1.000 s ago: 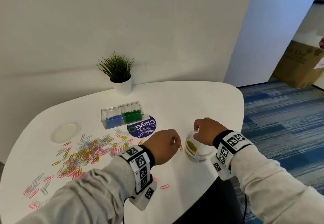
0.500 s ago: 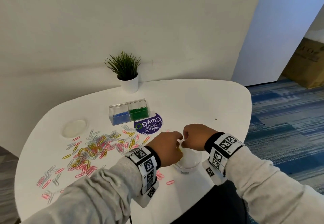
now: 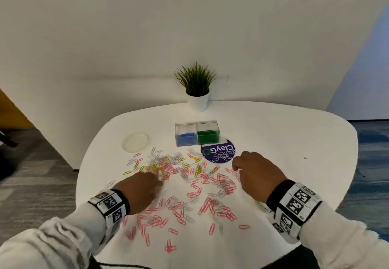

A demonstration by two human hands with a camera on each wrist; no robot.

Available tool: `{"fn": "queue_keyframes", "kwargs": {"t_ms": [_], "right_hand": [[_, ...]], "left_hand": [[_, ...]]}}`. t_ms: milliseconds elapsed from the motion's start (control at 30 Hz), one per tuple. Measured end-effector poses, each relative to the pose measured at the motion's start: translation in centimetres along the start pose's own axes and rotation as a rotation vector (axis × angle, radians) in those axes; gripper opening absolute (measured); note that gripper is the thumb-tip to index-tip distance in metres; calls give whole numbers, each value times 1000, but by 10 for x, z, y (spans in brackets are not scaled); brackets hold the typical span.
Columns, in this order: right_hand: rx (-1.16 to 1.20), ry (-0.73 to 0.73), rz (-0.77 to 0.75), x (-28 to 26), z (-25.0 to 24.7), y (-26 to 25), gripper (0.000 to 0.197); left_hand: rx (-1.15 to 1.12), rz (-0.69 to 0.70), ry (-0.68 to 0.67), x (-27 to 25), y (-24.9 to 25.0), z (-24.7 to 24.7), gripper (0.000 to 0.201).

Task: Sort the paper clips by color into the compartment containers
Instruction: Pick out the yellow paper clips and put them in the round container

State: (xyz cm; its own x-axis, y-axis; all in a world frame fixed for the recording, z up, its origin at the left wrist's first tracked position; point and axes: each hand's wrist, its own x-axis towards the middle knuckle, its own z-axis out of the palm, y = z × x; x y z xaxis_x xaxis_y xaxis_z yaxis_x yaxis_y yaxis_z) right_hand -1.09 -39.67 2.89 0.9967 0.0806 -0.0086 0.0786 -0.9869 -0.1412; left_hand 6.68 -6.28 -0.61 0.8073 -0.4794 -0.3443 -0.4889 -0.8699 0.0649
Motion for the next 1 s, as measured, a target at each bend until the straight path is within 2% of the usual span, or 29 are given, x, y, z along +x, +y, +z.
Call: {"fn": "queue_keyframes", "kwargs": {"t_ms": [67,167,300,467,633,767,1000], "right_hand": [[94,-105,-43,20,17,-27,27],[141,-195,-5,53,35,-50,27],[102,-206,105,79,42,-47,29],[149,-190,187,85,55,-28,29],[211,-99,245,85,65,-22,26],[217,-90,191,86,69,-23,22],[192,-58,151,84,69,-26,10]], "left_hand": [[-7,40,13,-7,-12,6,42],[-36,47,97,-7,-18,10,36],[-96,37,215,0,-16,15,31],[-146,108,296,19,8,6,30],[-155,180,299,59,44,-11,32],[-134,177,239,86,65,-12,32],[-67,154,223,100,67,-4,29]]}}
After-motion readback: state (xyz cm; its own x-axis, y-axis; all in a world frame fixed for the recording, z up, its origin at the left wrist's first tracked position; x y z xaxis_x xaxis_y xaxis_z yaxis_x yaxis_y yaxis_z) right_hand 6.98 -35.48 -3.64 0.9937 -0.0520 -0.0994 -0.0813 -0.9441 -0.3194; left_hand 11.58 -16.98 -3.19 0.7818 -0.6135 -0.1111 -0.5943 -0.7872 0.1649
